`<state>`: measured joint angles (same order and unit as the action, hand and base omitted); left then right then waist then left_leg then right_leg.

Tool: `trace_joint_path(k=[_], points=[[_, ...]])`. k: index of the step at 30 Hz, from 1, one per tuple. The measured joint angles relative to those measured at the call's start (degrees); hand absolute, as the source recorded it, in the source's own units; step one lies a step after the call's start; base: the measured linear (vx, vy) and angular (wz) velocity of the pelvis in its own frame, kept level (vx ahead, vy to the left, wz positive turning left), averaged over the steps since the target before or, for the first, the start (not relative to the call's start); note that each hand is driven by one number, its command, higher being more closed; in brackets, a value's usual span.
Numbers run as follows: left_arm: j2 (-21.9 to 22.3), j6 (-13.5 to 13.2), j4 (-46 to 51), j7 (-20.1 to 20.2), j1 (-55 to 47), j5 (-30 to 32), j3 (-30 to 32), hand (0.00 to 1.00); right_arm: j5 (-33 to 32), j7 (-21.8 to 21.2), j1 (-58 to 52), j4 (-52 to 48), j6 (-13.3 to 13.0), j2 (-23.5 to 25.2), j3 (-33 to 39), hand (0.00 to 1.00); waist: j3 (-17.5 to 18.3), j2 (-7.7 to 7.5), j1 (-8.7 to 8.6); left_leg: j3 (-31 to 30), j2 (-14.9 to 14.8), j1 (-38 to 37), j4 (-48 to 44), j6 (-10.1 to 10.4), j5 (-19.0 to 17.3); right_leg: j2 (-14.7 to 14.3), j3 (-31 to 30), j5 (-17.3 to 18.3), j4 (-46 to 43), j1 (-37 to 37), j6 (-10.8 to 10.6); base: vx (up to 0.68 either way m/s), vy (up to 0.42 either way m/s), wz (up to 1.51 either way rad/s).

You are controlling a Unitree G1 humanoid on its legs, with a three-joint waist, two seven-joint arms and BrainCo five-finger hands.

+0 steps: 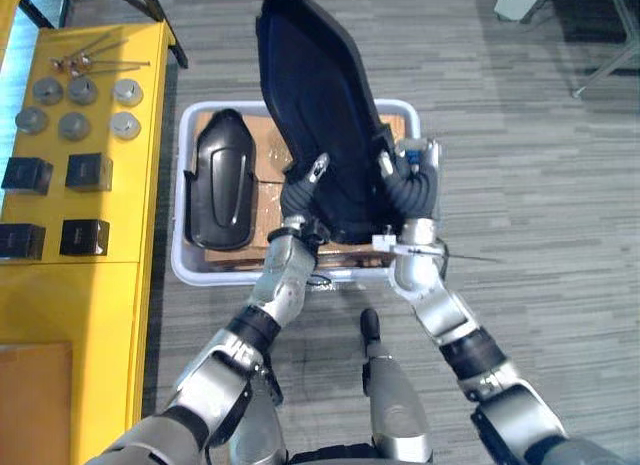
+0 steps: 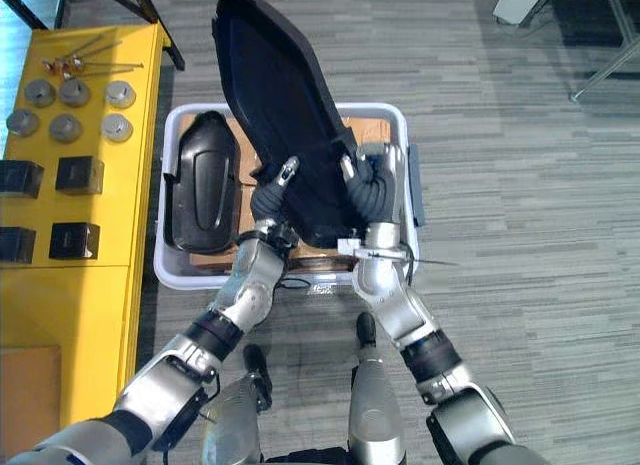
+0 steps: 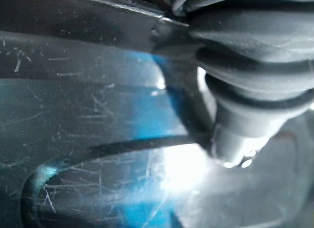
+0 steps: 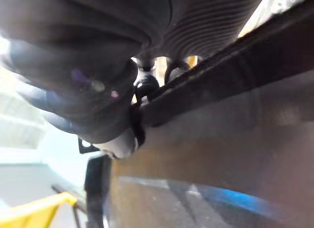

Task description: Walk over and take plastic housings, then place them on the shelf

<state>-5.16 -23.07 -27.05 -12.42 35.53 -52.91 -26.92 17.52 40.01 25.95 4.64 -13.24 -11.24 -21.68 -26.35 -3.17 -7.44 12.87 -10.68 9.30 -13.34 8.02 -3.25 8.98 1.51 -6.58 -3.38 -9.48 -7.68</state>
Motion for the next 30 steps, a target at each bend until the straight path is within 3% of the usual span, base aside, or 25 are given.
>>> trace_joint_path(k=[3,4,6,8,10,13,15,21,23,25,29,30], points=[[0.0,-0.1,1.1,-0.1,-4.3,0.6,-0.9,1.00,-0.1,-0.2,-5.2,-0.8,-1.2,0.6,-0.5,0.00,3.2,-0.40,0.39,0.0,0.1,-1.9,2.0,0.3,0.2,0.0,0.5,0.3,1.1,1.7,0.0,0.08,0.004,0.07],[0.0,-0.1,2.4,-0.4,-6.6,2.8,-0.8,1.00,-0.2,-0.2,-7.5,-1.5,-1.6,0.9,-0.9,0.00,5.4,-0.32,0.52,0.0,0.2,-2.1,2.8,0.5,0.4,0.0,0.8,0.3,1.6,1.9,0.0,0.12,0.007,0.14],[0.0,0.2,4.6,-1.1,-8.8,5.9,-0.7,1.00,-0.4,-0.2,-10.0,-2.6,-2.0,0.7,-0.8,0.00,6.8,-0.28,0.65,-0.5,0.4,-4.0,3.9,0.6,0.5,0.1,1.8,0.5,2.6,4.4,-0.1,0.09,0.013,0.17],[-0.1,1.3,7.2,-2.6,-10.7,9.5,-0.7,1.00,-1.1,-0.2,-12.4,-4.3,-2.5,0.6,-0.8,0.00,9.0,-0.15,1.06,-0.8,0.6,-5.4,5.2,0.8,0.7,0.2,2.6,0.6,3.5,5.9,-0.1,0.06,0.011,0.14],[-0.5,3.7,11.2,-3.0,-12.4,13.6,-0.5,1.00,-4.7,-0.5,-14.7,-6.2,-5.5,0.6,0.0,0.00,10.8,0.24,1.63,-1.2,0.8,-6.6,6.5,0.9,1.1,0.2,3.4,0.6,4.1,7.2,-0.1,0.06,0.005,0.11],[-0.5,7.0,16.9,-3.3,-16.4,20.2,0.7,1.00,-12.8,-4.7,-17.8,-9.3,-11.2,0.8,0.3,0.00,13.6,1.28,2.03,-1.2,1.5,-9.1,9.9,0.9,2.5,0.7,4.4,1.3,4.0,8.4,-0.3,0.03,-0.001,0.08],[0.3,8.4,19.1,-3.4,-18.9,24.6,2.0,1.00,-17.1,-7.9,-20.0,-10.8,-13.3,1.2,1.8,0.00,14.2,1.99,2.31,-1.2,1.9,-11.3,11.6,0.9,3.0,0.9,4.8,1.8,3.9,9.9,-0.5,0.01,0.002,0.07],[1.4,8.5,23.5,-3.9,-24.5,34.5,5.8,1.00,-25.2,-15.1,-25.7,-17.1,-15.9,3.3,10.2,0.00,16.4,2.71,2.90,-1.1,2.0,-13.5,13.9,1.1,4.0,0.9,4.9,2.1,3.9,11.0,-0.5,-0.02,-0.004,-0.01],[0.6,8.4,25.4,-7.5,-28.3,40.2,10.7,1.00,-31.6,-15.6,-28.3,-19.1,-17.0,3.7,19.7,0.00,17.7,2.70,2.85,-0.9,2.0,-13.9,14.1,1.2,4.0,0.8,4.7,2.1,4.0,11.1,-0.5,-0.02,0.000,-0.05],[0.4,8.4,26.1,-11.8,-30.7,44.5,15.1,1.00,-36.1,-17.3,-31.3,-20.2,-17.7,3.7,24.2,0.00,18.4,2.86,2.78,-0.5,2.0,-14.6,14.7,1.3,4.1,0.8,4.5,2.1,4.2,11.4,-0.5,-0.01,0.000,-0.09],[-0.8,7.9,28.0,-19.2,-33.1,47.4,21.7,1.00,-44.4,-21.9,-37.8,-20.5,-17.9,5.7,26.8,0.00,19.3,2.79,2.21,0.2,2.0,-15.2,15.1,1.3,4.1,0.7,4.1,2.1,4.8,11.5,-0.6,-0.01,0.004,-0.08],[-0.6,6.5,29.5,-20.7,-33.9,47.3,22.5,1.00,-46.5,-22.9,-39.7,-20.4,-17.8,7.1,27.4,0.00,19.3,2.73,2.17,0.3,2.1,-15.2,15.2,1.3,4.1,0.7,3.9,2.1,5.0,11.4,-0.6,-0.01,0.004,-0.03]])
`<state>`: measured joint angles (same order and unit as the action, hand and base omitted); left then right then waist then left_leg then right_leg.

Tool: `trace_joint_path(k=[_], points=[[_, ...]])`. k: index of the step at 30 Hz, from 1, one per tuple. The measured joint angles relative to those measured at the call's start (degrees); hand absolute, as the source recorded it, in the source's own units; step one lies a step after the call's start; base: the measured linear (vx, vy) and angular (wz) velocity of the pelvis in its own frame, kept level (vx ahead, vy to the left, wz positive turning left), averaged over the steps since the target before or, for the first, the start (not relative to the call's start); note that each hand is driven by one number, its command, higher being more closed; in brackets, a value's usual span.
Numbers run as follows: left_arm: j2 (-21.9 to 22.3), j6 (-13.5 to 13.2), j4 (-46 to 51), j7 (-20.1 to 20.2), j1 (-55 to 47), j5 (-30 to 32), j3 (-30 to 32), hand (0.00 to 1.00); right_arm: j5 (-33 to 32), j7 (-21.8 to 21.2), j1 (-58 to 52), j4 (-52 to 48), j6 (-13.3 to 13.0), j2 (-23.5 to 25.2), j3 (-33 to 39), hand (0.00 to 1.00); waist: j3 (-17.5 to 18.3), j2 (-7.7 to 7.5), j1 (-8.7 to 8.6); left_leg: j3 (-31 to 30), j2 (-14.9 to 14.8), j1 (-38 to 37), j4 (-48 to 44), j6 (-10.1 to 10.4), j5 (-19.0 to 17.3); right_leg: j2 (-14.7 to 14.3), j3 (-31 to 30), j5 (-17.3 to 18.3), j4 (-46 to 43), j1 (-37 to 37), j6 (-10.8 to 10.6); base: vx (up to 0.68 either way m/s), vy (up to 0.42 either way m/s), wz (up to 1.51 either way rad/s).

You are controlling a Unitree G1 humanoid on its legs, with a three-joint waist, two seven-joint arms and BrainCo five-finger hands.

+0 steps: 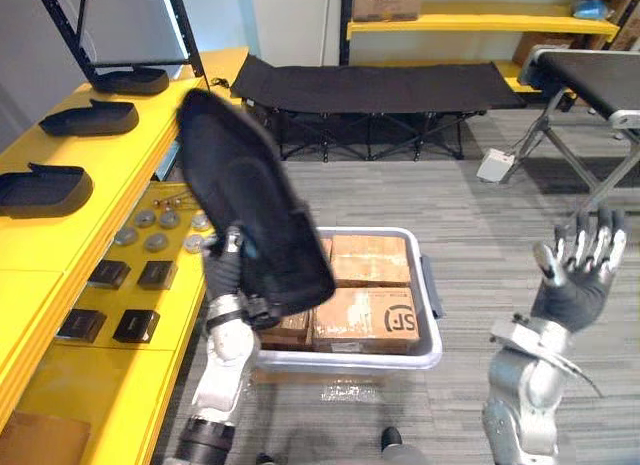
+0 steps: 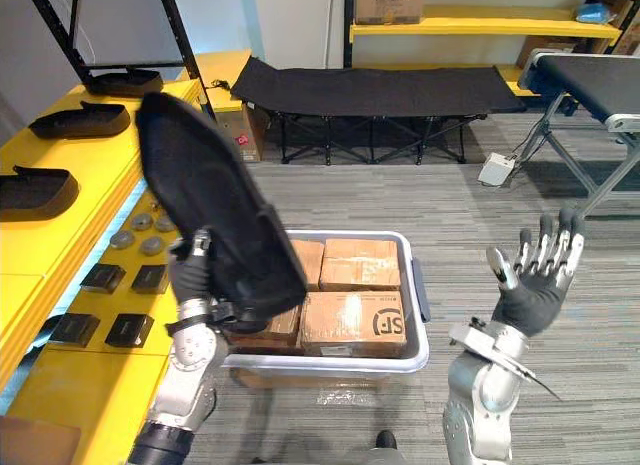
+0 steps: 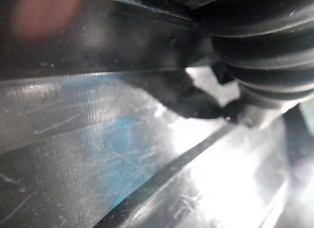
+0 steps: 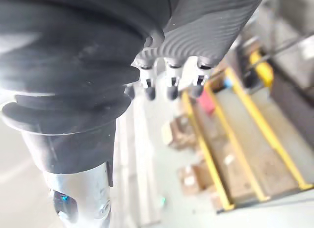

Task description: Walk over and take plastic housings, then place them on the shelf

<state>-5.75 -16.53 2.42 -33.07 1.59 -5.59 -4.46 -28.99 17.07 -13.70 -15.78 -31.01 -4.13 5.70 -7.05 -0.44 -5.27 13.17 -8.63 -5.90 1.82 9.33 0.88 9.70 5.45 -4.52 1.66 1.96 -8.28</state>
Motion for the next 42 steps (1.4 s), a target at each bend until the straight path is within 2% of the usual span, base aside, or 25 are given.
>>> trace_joint_path(k=[5,9,12,15,17,19,22,23,25,28,31,33,35,36,37,38,39,40,42], points=[[1.9,-4.5,6.5,-1.7,-4.1,0.2,1.2,1.00,-1.8,-1.3,-4.5,6.8,3.0,3.3,2.7,0.00,0.1,-0.02,-0.02,1.2,0.1,0.0,0.0,-0.1,-0.2,0.1,-1.0,-0.1,0.1,-0.8,-0.1,0.01,0.010,-0.11],[4.2,-4.8,10.2,-2.6,-8.7,2.0,2.2,1.00,-1.7,-2.6,-6.1,10.5,6.0,4.1,3.7,0.00,0.7,0.83,-0.07,1.1,0.2,0.0,-0.1,-0.2,-0.6,0.1,-1.0,-0.2,0.7,-0.3,-0.2,0.01,0.004,-0.03],[4.2,-4.5,12.0,-4.4,-11.4,5.8,2.9,1.00,-1.9,-5.8,-5.7,10.5,6.6,3.9,1.8,0.00,0.8,1.05,0.29,0.1,0.1,0.2,-0.5,-0.2,-1.0,0.1,-0.4,-0.2,0.9,0.3,-0.2,0.01,0.004,0.14],[4.2,-3.2,16.1,-6.9,-13.3,11.9,6.5,1.00,-1.3,-8.7,-4.0,11.0,8.6,2.8,-2.8,0.00,0.8,1.04,2.16,-2.3,0.1,2.5,-2.8,-0.4,-1.7,0.4,2.0,0.0,0.8,0.7,-0.2,-0.02,0.004,0.40],[4.2,-1.9,19.2,-9.0,-14.7,15.7,10.2,1.00,0.7,-10.7,0.1,14.8,10.2,0.6,-7.9,0.00,0.8,1.10,3.84,-5.6,0.6,4.0,-4.4,-0.5,-2.0,0.9,5.0,0.6,0.7,2.3,-0.4,-0.03,0.004,0.64],[4.2,-1.3,21.5,-9.6,-16.6,17.2,12.4,1.00,1.0,-11.2,2.8,15.8,11.2,-0.5,-11.6,0.00,0.7,1.19,5.93,-7.9,1.3,4.2,-4.5,-0.6,-2.1,1.5,7.3,1.3,0.5,3.4,-0.7,-0.02,0.017,0.65],[4.1,0.0,25.6,-9.3,-20.7,17.9,16.6,1.00,5.4,-11.7,6.4,16.2,11.9,-1.8,-15.3,0.00,1.0,0.78,8.77,-11.7,2.7,5.9,-4.7,-0.9,-2.1,2.7,11.1,2.4,-0.6,4.1,-1.2,0.01,0.021,0.71],[4.1,0.0,26.5,-8.8,-22.1,17.8,18.0,1.00,5.7,-10.9,8.0,16.2,12.4,-2.0,-16.2,0.00,1.0,0.54,9.92,-13.7,3.4,6.8,-4.5,-1.2,-1.7,3.2,12.3,3.1,-1.5,4.1,-1.4,0.02,0.019,0.73],[4.1,0.1,26.7,-7.6,-22.7,17.1,19.6,1.00,5.7,-9.1,9.5,16.2,12.9,-2.1,-16.1,0.00,0.9,0.10,10.95,-16.9,4.2,8.0,-4.3,-1.6,-1.1,3.7,13.2,4.7,-4.0,4.2,-1.3,0.04,0.015,0.88],[4.0,-0.4,26.7,-4.2,-22.7,16.8,19.8,1.00,5.0,-5.5,9.7,16.2,12.9,-2.2,-13.5,0.00,0.8,-0.39,10.55,-24.3,4.5,9.3,-3.2,-1.5,0.8,2.9,9.8,6.8,-9.3,4.4,0.3,0.06,0.038,1.22],[3.9,-0.6,26.7,-4.2,-23.5,17.5,20.9,1.00,4.2,-6.9,10.1,16.2,12.3,-2.1,-11.9,0.00,-0.1,-2.07,11.03,-28.2,5.6,9.4,-2.9,-0.6,1.9,3.6,10.5,11.1,-12.8,5.3,0.7,0.02,-0.034,0.81],[4.0,-0.4,26.7,-4.2,-24.5,17.3,21.7,1.00,2.2,-9.4,10.7,16.1,11.6,-1.4,-11.9,0.00,-0.7,-2.22,11.14,-30.3,5.9,10.3,-3.5,0.0,2.4,3.4,12.3,13.5,-13.2,6.4,0.7,-0.02,-0.099,0.57],[4.2,-0.4,26.7,-3.3,-25.5,17.2,21.6,1.00,2.3,-9.8,10.6,16.1,11.6,-1.1,-11.8,0.00,-0.9,-1.91,11.07,-31.5,6.2,12.2,-3.5,0.1,3.8,3.2,15.4,15.6,-12.6,7.3,0.0,-0.05,-0.124,0.69],[4.4,-0.4,26.7,-2.7,-25.6,17.2,21.4,1.00,2.4,-9.7,10.4,16.1,11.6,-1.1,-11.5,0.00,-1.2,-1.79,10.85,-31.1,6.2,13.1,-3.3,-0.6,4.6,3.1,16.9,16.0,-12.3,7.8,-0.4,-0.08,-0.136,1.19],[4.9,-0.7,26.6,-1.1,-25.5,17.2,20.6,1.00,2.8,-9.4,9.4,15.8,11.5,-0.9,-9.8,0.00,-2.3,0.09,9.83,-24.7,4.7,15.0,-3.1,-5.8,4.1,2.5,21.4,16.0,-12.1,9.2,-0.4,-0.09,-0.114,1.78],[4.9,-2.0,26.6,0.2,-25.0,17.3,19.8,1.00,2.8,-9.3,8.1,14.7,11.5,-0.9,-7.7,0.00,-2.9,0.70,8.68,-15.5,2.4,16.4,-3.4,-9.3,2.9,2.2,25.9,15.9,-11.9,10.5,-0.4,-0.09,-0.090,1.93],[4.9,-2.7,26.5,0.5,-25.1,17.3,19.3,1.00,2.8,-9.3,7.5,13.9,11.5,-1.3,-6.7,0.00,-3.2,1.33,8.18,-11.1,1.3,17.2,-3.5,-10.7,2.3,2.2,27.7,15.9,-11.9,10.8,-0.5,-0.07,-0.025,1.90],[4.9,-4.1,26.4,0.7,-24.9,17.8,18.7,1.00,2.8,-9.2,6.9,13.4,11.3,-2.3,-5.0,0.00,-4.0,2.09,7.63,-2.8,-0.6,19.1,-4.2,-12.7,0.8,2.3,30.9,15.9,-11.9,11.2,-0.5,-0.06,0.047,1.44],[4.7,-4.8,26.5,-0.9,-24.6,19.1,18.3,1.00,2.7,-9.9,7.4,14.5,11.0,-3.7,-3.3,0.00,-4.6,4.37,8.28,3.1,-1.6,21.1,-7.2,-11.8,1.1,4.2,33.1,17.3,-13.0,11.0,-0.8,-0.04,0.127,0.99]])
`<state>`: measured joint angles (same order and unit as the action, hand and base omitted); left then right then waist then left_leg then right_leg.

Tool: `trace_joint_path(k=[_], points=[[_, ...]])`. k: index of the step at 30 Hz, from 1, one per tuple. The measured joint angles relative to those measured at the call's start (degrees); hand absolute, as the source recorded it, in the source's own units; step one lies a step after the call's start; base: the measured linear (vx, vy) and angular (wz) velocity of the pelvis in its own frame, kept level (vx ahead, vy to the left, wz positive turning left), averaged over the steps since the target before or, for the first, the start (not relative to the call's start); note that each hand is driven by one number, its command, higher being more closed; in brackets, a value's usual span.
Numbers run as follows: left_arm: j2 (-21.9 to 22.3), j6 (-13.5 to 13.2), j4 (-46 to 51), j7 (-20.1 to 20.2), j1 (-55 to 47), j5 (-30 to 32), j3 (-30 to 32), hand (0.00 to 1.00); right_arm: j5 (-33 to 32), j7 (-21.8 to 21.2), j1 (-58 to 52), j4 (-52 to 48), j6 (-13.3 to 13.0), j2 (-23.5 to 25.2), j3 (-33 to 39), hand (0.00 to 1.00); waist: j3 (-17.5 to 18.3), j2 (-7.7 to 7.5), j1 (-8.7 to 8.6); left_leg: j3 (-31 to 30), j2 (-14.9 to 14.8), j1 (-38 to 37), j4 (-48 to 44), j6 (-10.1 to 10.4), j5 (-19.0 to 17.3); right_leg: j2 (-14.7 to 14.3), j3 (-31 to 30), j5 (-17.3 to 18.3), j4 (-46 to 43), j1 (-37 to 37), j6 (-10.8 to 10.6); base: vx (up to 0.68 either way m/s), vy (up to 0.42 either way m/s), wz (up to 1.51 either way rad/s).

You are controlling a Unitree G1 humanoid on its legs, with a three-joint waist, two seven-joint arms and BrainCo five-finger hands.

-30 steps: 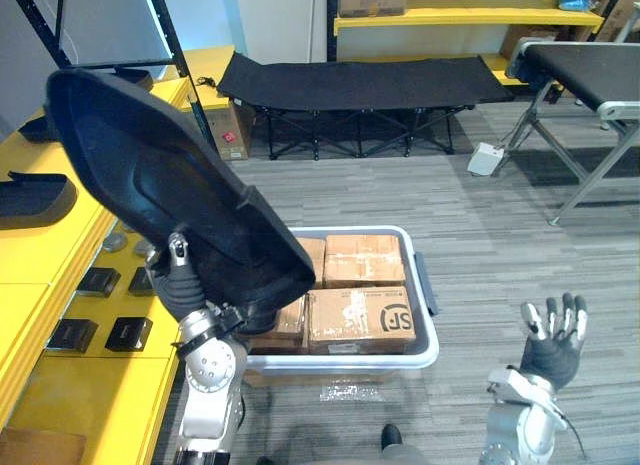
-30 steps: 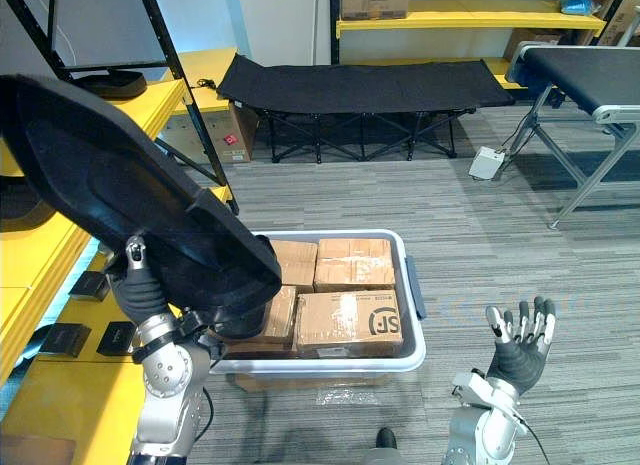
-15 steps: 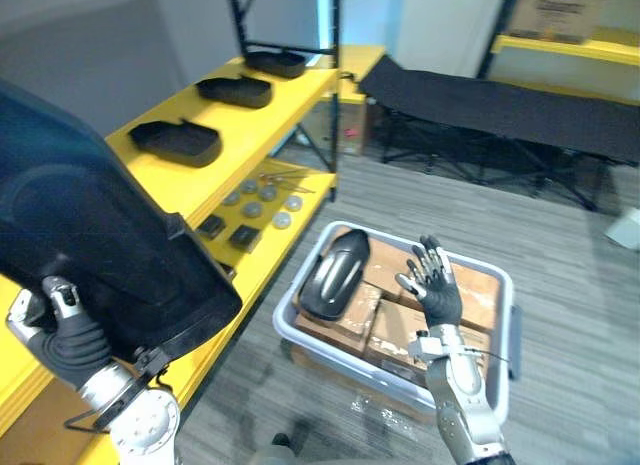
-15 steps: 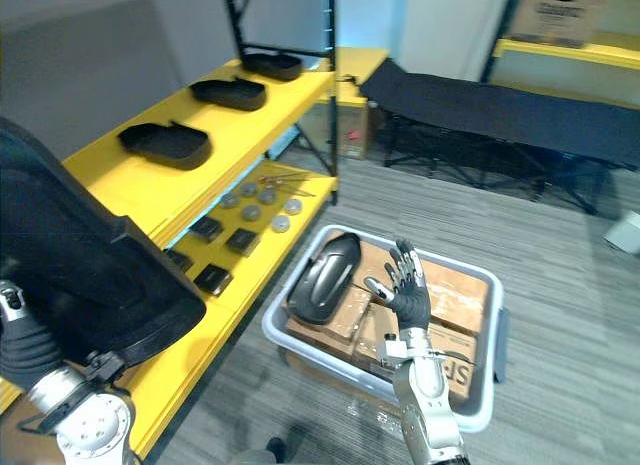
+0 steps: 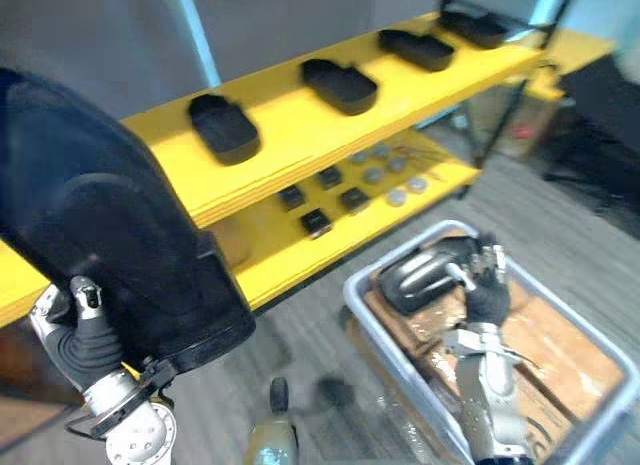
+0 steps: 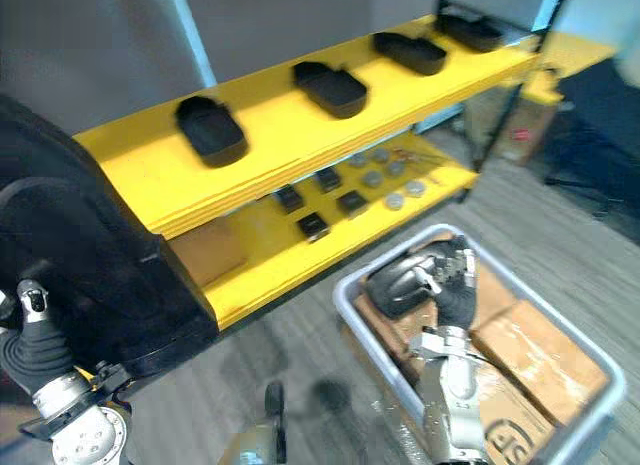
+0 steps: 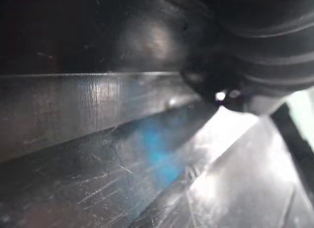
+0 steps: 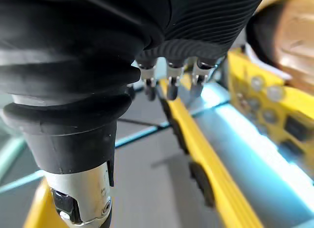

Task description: Walk over and take plastic housings, then place them on the shelf

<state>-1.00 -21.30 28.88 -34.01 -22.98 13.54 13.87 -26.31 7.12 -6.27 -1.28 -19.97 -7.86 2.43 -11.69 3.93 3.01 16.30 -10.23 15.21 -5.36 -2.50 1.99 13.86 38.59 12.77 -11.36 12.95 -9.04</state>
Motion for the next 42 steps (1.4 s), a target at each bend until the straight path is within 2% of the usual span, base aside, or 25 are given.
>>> trace_joint_path(k=[1,2,3,6,7,8,9,10,11,12,13,14,16,18,21,22,23,24,26,27,29,33,37,38,42], points=[[-0.2,0.2,0.0,-0.7,0.0,0.1,0.0,1.00,0.0,-0.5,0.2,0.4,-0.1,-0.1,0.1,0.00,-0.3,0.53,0.23,0.3,0.0,0.1,-1.3,0.3,0.1,0.5,-0.1,1.0,-1.1,0.0,-0.2,0.01,0.133,0.31],[-1.2,0.2,0.0,-1.8,-0.1,0.5,0.3,1.00,0.0,-1.7,0.4,2.1,-1.0,0.3,-0.5,0.00,-0.5,0.66,0.63,0.6,0.2,0.3,-4.1,2.5,1.5,2.2,-0.9,3.3,-4.9,0.0,-1.2,0.01,0.064,0.05],[-1.5,0.2,0.0,-2.1,-0.1,0.6,0.6,1.00,0.0,-2.3,0.4,2.7,-1.3,1.0,-0.8,0.00,-0.6,0.33,0.94,0.8,0.2,0.5,-5.8,2.8,1.7,3.1,-1.1,4.1,-6.3,0.0,-1.5,0.04,0.077,-0.03],[-2.6,0.2,0.1,-3.7,0.2,2.7,2.4,1.00,-0.1,-3.6,1.9,4.9,-2.7,3.5,-3.4,0.00,-1.9,-1.83,1.73,1.2,-0.2,3.6,-17.3,4.0,-0.5,6.3,-1.9,6.8,-10.6,0.8,-3.5,0.12,0.127,-0.02],[-3.2,0.2,0.1,-3.5,1.0,3.5,3.6,1.00,-0.2,-3.4,3.0,6.0,-2.7,4.3,-3.8,0.00,-2.3,-2.70,2.49,1.2,-0.1,4.7,-21.3,3.6,-3.6,7.2,-1.6,7.0,-10.6,1.7,-3.6,0.20,0.170,0.09],[-4.0,0.2,0.1,-3.4,2.5,3.8,4.6,1.00,-0.2,-3.3,3.9,6.7,-2.8,5.0,-3.9,0.00,-3.0,-4.49,2.82,1.2,0.9,4.8,-23.6,3.4,-6.1,8.0,-0.8,6.5,-10.4,3.5,-3.0,0.23,0.179,0.22],[-4.3,0.1,0.0,-3.1,3.5,4.0,5.1,1.00,-0.3,-3.2,4.1,6.8,-2.9,5.3,-3.8,0.00,-3.3,-5.26,2.77,0.7,1.8,4.9,-24.0,3.8,-7.1,8.7,-1.3,5.5,-12.0,3.7,-2.5,0.29,0.219,0.69],[-4.6,0.1,-0.7,-2.5,6.0,4.6,5.4,1.00,-0.6,-3.1,4.0,6.8,-3.4,5.4,-3.7,0.00,-3.5,-6.20,2.32,-1.2,4.0,4.7,-23.9,3.3,-8.0,10.7,-5.1,2.6,-19.2,1.5,1.8,0.25,0.200,0.82],[-4.9,0.1,-0.8,-2.0,6.9,4.6,5.4,1.00,-1.0,-3.1,3.9,6.8,-3.7,5.5,-3.7,0.00,-3.3,-6.64,2.17,-1.9,5.1,4.4,-23.2,3.1,-8.2,11.5,-7.8,0.1,-23.6,-0.6,4.7,0.38,0.290,1.16],[-6.2,0.1,-0.8,-0.8,8.7,4.5,5.8,1.00,-1.0,-3.0,3.8,6.8,-4.0,6.1,-3.6,0.00,-3.4,-7.59,1.61,-3.9,7.7,1.1,-19.1,2.9,-8.3,11.6,-18.0,-9.5,-33.2,-5.8,5.0,0.31,0.188,0.87],[-6.9,0.2,-0.8,-0.8,9.1,4.6,5.9,1.00,-0.8,-3.0,3.9,6.7,-4.0,6.5,-3.8,0.00,-3.5,-7.40,1.17,-5.1,8.0,-0.3,-17.3,2.8,-8.2,10.5,-21.9,-8.8,-37.0,-8.1,2.5,0.37,0.149,1.02],[-7.7,0.4,-1.1,-0.9,9.9,4.5,5.7,1.00,0.7,-3.3,4.0,6.4,-4.0,7.5,-4.6,0.00,-3.5,-7.45,0.42,-7.1,8.8,-4.7,-12.6,1.1,-7.0,6.8,-26.9,-2.0,-43.8,-13.1,1.3,0.32,0.055,0.72],[-7.8,0.5,-1.2,-1.1,10.3,4.2,5.2,1.00,1.3,-3.5,3.2,5.3,-4.0,7.8,-5.0,0.00,-3.5,-7.18,-0.44,-8.0,9.3,-9.4,-8.4,1.2,-5.9,3.9,-27.3,1.4,-41.8,-16.0,2.7,0.33,0.052,0.55],[-8.3,0.8,-2.4,-1.4,12.5,2.7,3.6,1.00,-1.5,-5.2,2.5,3.2,-4.1,7.7,-4.9,0.00,-3.2,-6.41,-0.90,-9.9,9.4,-11.8,-5.9,1.5,-6.0,0.9,-27.5,3.3,-33.6,-20.3,4.8,0.28,-0.023,0.54],[-10.4,4.0,-8.0,-2.2,18.2,1.9,0.8,1.00,-5.3,-7.5,2.3,2.3,-3.9,7.7,-4.7,0.00,-3.5,-5.83,-3.16,-14.3,9.1,-14.3,-5.0,3.4,-6.4,-1.8,-31.3,2.0,-19.3,-24.2,3.9,0.29,-0.132,0.85],[-10.4,5.2,-9.5,-2.2,18.5,0.4,-0.2,1.00,-6.9,-8.1,2.1,2.1,-3.8,7.8,-5.3,0.00,-3.3,-6.24,-3.83,-15.7,9.4,-15.3,-5.1,4.4,-7.1,-2.1,-32.3,-2.2,-14.5,-22.7,3.8,0.31,-0.249,0.79],[-10.4,5.4,-9.6,-2.3,18.4,-0.2,-0.8,1.00,-7.3,-8.5,2.0,1.7,-3.7,7.8,-6.4,0.00,-2.0,-8.20,-3.80,-17.2,10.5,-15.3,-5.2,6.1,-8.3,-1.9,-32.6,-8.5,-9.6,-21.3,3.9,0.31,-0.299,0.73],[-9.1,5.4,-9.7,-2.7,18.4,-0.1,-1.2,1.00,-7.2,-8.5,2.7,1.9,-3.6,7.3,-6.6,0.00,-1.9,-7.64,-3.66,-17.9,9.9,-15.4,-5.4,6.9,-8.9,-2.1,-31.5,-7.7,-8.7,-20.3,3.1,0.29,-0.309,0.59],[-6.3,5.5,-9.6,-2.1,16.2,-0.2,-4.1,1.00,-7.2,-8.1,3.2,1.7,-2.1,4.5,-6.9,0.00,-0.4,-2.96,-3.32,-18.0,5.5,-14.3,-4.1,8.2,-8.3,-5.9,-26.7,-9.4,-1.7,-16.4,4.9,0.30,-0.259,0.62],[-5.8,5.5,-9.5,-1.4,16.1,0.1,-4.5,1.00,-7.2,-7.8,3.1,1.7,-2.0,4.0,-6.7,0.00,-0.2,-2.18,-3.63,-16.7,5.0,-14.3,-3.4,8.8,-7.8,-6.0,-25.2,-9.5,-0.8,-15.4,5.1,0.29,-0.175,0.92],[-4.7,5.2,-8.1,0.6,16.1,0.0,-6.1,1.00,-7.1,-6.0,3.1,1.7,-1.4,3.4,-5.3,0.00,0.0,-0.69,-3.95,-8.3,3.6,-15.8,-0.9,8.3,-5.5,-6.0,-21.9,-9.2,1.0,-12.1,5.5,0.19,-0.070,0.81],[-4.8,3.9,-6.3,2.6,16.0,-0.2,-6.0,1.00,-6.7,-4.5,3.3,1.6,-1.3,3.4,-3.5,0.00,0.2,-0.58,-3.33,-6.3,4.0,-16.3,-1.2,7.7,-4.8,-5.6,-22.1,-9.1,2.0,-10.9,5.5,0.11,0.009,0.19],[-4.8,4.0,-6.6,2.6,14.7,-0.1,-6.1,1.00,-7.5,-5.1,4.2,1.2,-1.1,4.5,-3.5,0.00,0.0,-1.35,-3.47,-6.5,4.6,-17.3,-2.1,7.3,-5.1,-5.4,-26.5,-8.7,2.5,-11.0,4.9,0.01,0.020,-0.38],[-4.8,4.0,-6.6,2.6,14.6,-0.1,-6.1,1.00,-7.9,-5.1,4.6,1.2,-1.1,4.7,-3.5,0.00,-0.2,-1.49,-3.65,-6.8,4.7,-17.2,-3.9,6.4,-6.3,-5.2,-28.2,-8.2,2.2,-11.1,4.2,-0.06,0.002,-0.65],[-5.4,4.6,-7.1,2.9,15.4,0.0,-7.4,1.00,-7.8,-4.5,4.3,1.2,-2.6,3.9,-3.4,0.00,0.3,-0.34,-5.20,-6.9,4.4,-17.2,-9.4,7.0,-11.9,-5.1,-31.5,-8.0,0.2,-11.8,3.0,-0.07,0.094,-0.46]])
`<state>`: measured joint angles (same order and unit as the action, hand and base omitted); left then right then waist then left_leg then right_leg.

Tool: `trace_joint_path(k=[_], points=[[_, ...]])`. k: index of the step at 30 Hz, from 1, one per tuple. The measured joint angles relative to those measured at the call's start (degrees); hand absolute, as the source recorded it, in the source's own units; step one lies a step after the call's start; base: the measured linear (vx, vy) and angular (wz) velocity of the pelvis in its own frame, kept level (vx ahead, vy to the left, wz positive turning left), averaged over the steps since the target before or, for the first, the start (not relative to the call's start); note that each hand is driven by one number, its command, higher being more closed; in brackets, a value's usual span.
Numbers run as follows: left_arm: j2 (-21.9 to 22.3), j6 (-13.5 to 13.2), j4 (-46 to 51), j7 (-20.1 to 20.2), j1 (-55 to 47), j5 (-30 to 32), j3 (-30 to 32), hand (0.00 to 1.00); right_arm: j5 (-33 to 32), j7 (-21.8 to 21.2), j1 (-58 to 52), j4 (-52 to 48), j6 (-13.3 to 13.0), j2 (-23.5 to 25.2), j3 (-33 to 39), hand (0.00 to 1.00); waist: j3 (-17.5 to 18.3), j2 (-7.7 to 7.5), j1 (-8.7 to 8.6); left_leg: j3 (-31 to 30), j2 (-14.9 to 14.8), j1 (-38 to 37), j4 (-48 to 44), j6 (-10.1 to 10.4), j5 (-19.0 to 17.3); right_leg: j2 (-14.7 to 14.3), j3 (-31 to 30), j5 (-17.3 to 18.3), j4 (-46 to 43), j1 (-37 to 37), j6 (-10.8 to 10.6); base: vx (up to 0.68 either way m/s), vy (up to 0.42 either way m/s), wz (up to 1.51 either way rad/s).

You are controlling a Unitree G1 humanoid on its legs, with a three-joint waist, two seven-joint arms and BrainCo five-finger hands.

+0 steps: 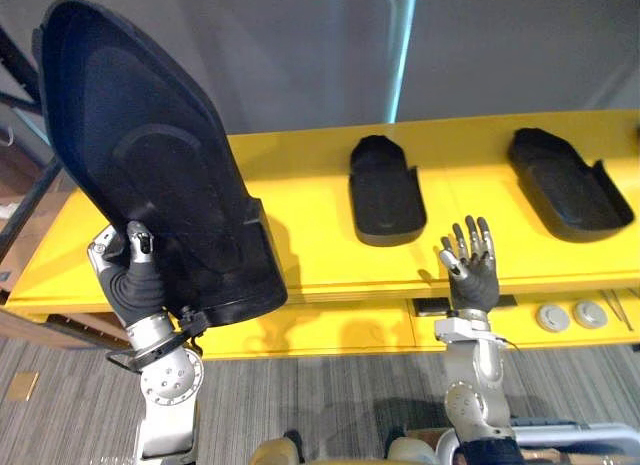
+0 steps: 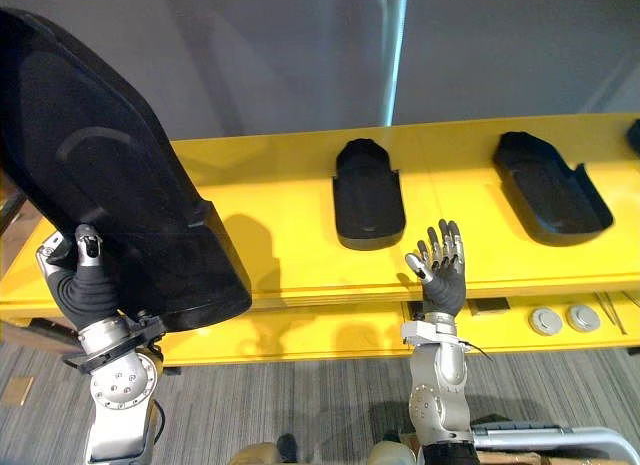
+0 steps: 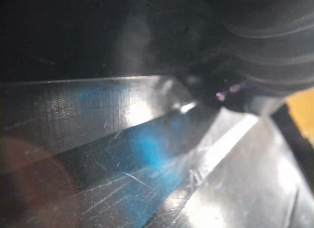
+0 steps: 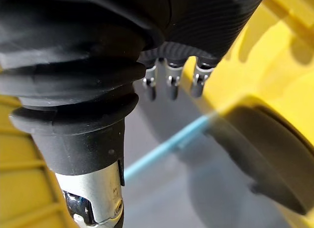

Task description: Walk over and take plastic housings, then place them on the shelf

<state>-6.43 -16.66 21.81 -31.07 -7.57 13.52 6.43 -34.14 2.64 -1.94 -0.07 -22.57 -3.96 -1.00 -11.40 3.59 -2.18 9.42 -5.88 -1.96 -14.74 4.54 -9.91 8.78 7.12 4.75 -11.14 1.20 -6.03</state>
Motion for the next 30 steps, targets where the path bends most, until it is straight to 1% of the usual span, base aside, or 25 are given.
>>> trace_joint_path(k=[2,4,5,7,8,10,14,17,18,19,20,21,22,24,25,27,29,30], points=[[-1.4,1.2,-1.3,0.7,2.3,0.5,-0.9,1.00,-0.2,0.1,-0.7,0.3,-1.1,0.7,-0.5,0.00,0.1,-0.23,-0.05,1.0,1.0,0.0,0.0,-0.1,-0.9,1.0,-1.2,-0.6,-0.3,-0.6,-1.1,-0.11,0.166,-0.22],[-4.5,3.3,-1.7,1.9,3.4,0.5,-0.8,1.00,-1.0,-0.1,-2.3,0.3,-2.6,3.4,-1.3,0.00,-0.3,-2.18,-0.05,2.3,2.0,0.9,0.8,-0.4,-1.4,1.5,-2.2,-0.6,0.3,-1.7,-0.9,-0.14,0.133,-0.18],[-5.3,4.2,-1.7,2.6,3.4,0.5,-0.8,1.00,-0.9,0.0,-3.0,0.3,-2.6,4.3,-1.6,0.00,0.0,-2.72,-0.02,2.3,2.3,1.0,1.8,-0.3,-1.3,1.5,-2.6,-0.6,1.0,-2.0,-0.9,-0.04,0.046,-0.02],[-6.6,5.7,-1.7,3.4,3.6,0.5,-1.0,1.00,0.6,0.9,-4.1,-0.2,-2.6,4.7,-2.2,0.00,0.8,-4.03,-0.19,1.9,2.8,0.8,4.3,-0.3,0.1,1.3,-2.6,-1.1,2.8,-1.6,-0.7,0.04,0.004,0.22],[-6.9,6.5,-1.7,3.9,3.8,0.5,-1.0,1.00,1.5,1.3,-4.9,-1.7,-2.5,4.7,-2.1,0.00,1.0,-4.29,-0.30,0.9,3.1,0.6,5.4,-0.4,1.1,1.0,-2.5,-2.1,4.0,-0.9,-0.6,0.08,-0.020,0.34],[-6.8,7.5,-1.7,4.2,3.9,0.5,-0.9,1.00,1.8,1.4,-5.5,-3.5,-2.3,4.4,-1.8,0.00,1.3,-4.49,-0.28,0.3,3.2,0.0,6.4,-0.4,2.7,1.0,-1.7,-2.7,4.5,-0.6,-1.1,0.15,-0.039,0.26],[-6.7,10.3,-1.7,4.6,4.1,0.2,-0.5,1.00,1.9,1.1,-5.6,-3.9,-0.6,3.0,-1.1,0.00,1.7,-2.26,-0.31,-0.1,2.6,0.0,7.1,-0.5,3.0,0.2,-0.9,-2.5,5.0,-0.4,-0.7,0.12,-0.036,0.07],[-6.7,12.4,-2.0,5.0,4.4,-2.8,-0.1,1.00,3.1,0.7,-5.6,-4.0,0.5,1.5,-0.6,0.00,1.8,-1.94,-0.50,0.1,2.4,-0.5,7.2,-0.4,3.0,0.1,-0.9,-2.4,5.0,-0.2,-0.6,0.06,-0.018,-0.06],[-6.7,13.8,-4.3,5.0,5.3,-5.0,0.5,1.00,3.4,0.2,-5.7,-4.0,1.3,0.7,-0.3,0.00,1.8,-1.85,-0.61,0.4,2.3,-1.2,7.2,-0.4,3.0,0.1,-1.0,-2.3,5.0,0.3,-0.6,0.02,-0.009,-0.10],[-6.7,14.0,-5.2,5.0,5.7,-5.7,0.8,1.00,3.4,0.0,-5.6,-4.1,1.6,0.6,-0.2,0.00,1.7,-1.81,-0.64,0.4,2.3,-1.4,7.2,-0.4,3.0,0.2,-1.0,-2.3,5.0,0.5,-0.6,0.00,-0.002,-0.11],[-6.8,15.3,-9.5,4.9,7.3,-8.2,2.4,1.00,3.4,-0.4,-5.6,-4.3,2.5,0.1,-0.2,0.00,1.6,-1.59,-1.05,0.4,2.4,-2.1,7.4,-0.4,3.0,0.2,-1.1,-2.3,5.0,1.0,-0.5,-0.05,0.010,-0.06],[-7.3,16.4,-16.6,4.5,10.1,-10.7,5.5,1.00,3.4,-1.4,-5.7,-4.9,3.7,-0.2,-0.3,0.00,1.6,-1.26,-1.78,0.5,2.4,-2.2,7.6,-0.4,3.0,0.2,-1.2,-2.3,5.0,0.9,-0.5,-0.05,0.011,-0.07],[-7.5,16.6,-18.1,4.5,10.7,-11.2,6.0,1.00,3.4,-1.5,-5.8,-5.1,3.9,-0.2,-0.3,0.00,1.5,-1.17,-1.81,0.6,2.4,-2.2,7.6,-0.4,3.0,0.2,-1.3,-2.3,5.0,0.8,-0.5,-0.08,0.009,-0.12],[-12.0,17.6,-32.1,4.2,15.6,-14.5,8.6,1.00,3.4,-2.9,-6.7,-6.2,5.6,-0.8,-0.2,0.00,1.2,-0.67,-1.99,1.8,2.4,-2.1,8.4,-0.3,3.4,0.0,-2.7,-2.3,4.7,-0.7,-0.6,-0.10,0.004,-0.25],[-13.3,17.9,-35.1,4.2,16.7,-15.4,8.8,1.00,3.4,-3.2,-6.9,-6.2,5.8,-1.1,-0.2,0.00,1.2,-0.58,-1.99,2.2,2.4,-2.1,8.4,-0.3,3.4,0.0,-2.9,-2.3,4.6,-1.1,-0.6,-0.14,0.002,-0.30],[-18.2,18.0,-45.9,4.1,21.4,-18.9,9.1,1.00,3.1,-4.3,-7.4,-6.3,7.2,-3.2,-0.8,0.00,0.8,-0.11,-3.05,3.2,2.5,-1.9,8.8,-0.2,3.6,0.1,-4.3,-2.2,4.6,-2.3,-0.5,-0.12,0.003,-0.23],[-21.2,18.1,-51.3,4.2,25.2,-20.9,9.0,1.00,2.9,-5.4,-7.6,-6.3,7.8,-4.6,-1.3,0.00,0.5,0.20,-3.51,4.0,2.8,-1.7,9.4,-0.2,3.8,0.1,-5.6,-2.5,4.2,-3.3,-0.8,-0.06,0.016,-0.22],[-22.1,18.2,-52.6,4.3,26.5,-21.6,8.9,1.00,2.9,-5.7,-7.6,-6.3,7.8,-5.0,-1.5,0.00,0.2,0.26,-3.71,4.2,2.8,-1.7,9.4,-0.2,4.1,0.2,-5.8,-2.6,3.9,-3.5,-0.8,-0.02,0.024,-0.19]])
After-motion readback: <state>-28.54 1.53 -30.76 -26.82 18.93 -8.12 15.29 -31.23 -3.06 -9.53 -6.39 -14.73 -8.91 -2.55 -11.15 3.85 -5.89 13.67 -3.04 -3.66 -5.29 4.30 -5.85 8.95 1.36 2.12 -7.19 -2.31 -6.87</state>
